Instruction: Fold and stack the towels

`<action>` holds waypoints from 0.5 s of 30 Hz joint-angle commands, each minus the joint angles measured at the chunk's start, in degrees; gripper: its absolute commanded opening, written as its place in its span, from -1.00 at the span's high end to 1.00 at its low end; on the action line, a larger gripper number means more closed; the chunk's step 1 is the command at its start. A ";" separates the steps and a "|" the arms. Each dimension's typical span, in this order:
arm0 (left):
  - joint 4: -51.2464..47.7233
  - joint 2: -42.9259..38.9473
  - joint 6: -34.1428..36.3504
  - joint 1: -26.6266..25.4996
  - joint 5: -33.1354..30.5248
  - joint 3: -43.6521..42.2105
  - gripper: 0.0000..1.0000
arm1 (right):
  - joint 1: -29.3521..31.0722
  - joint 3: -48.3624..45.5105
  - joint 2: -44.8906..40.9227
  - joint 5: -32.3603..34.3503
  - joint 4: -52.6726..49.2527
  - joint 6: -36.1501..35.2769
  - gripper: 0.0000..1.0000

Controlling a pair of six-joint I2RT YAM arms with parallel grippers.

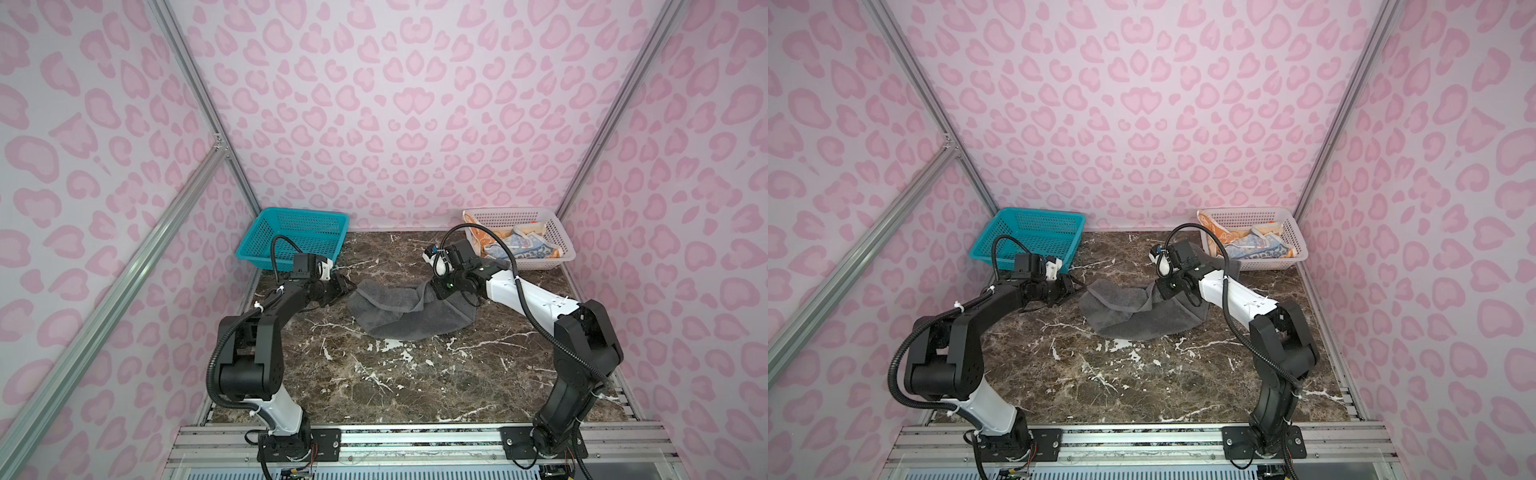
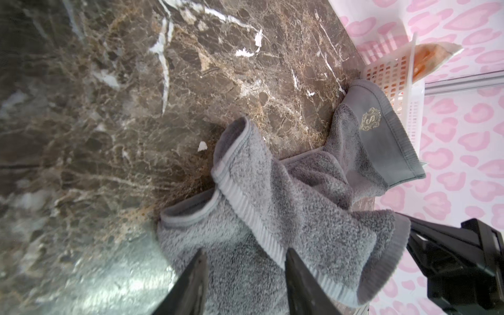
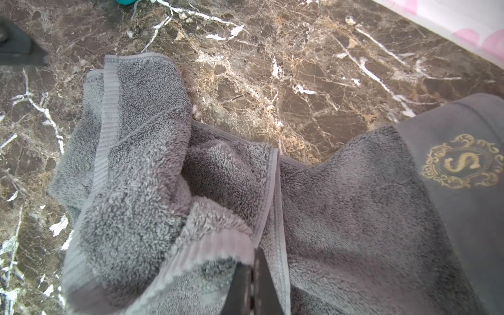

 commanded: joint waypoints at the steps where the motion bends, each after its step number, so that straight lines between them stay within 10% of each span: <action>1: -0.41 3.50 -1.58 -0.07 2.34 3.11 -0.04 | 0.05 -0.69 -0.49 0.61 1.31 -0.19 1.00; 15: -1.56 12.40 -2.17 -3.12 2.94 8.91 0.05 | 0.07 0.13 -0.17 1.25 1.31 -0.98 1.00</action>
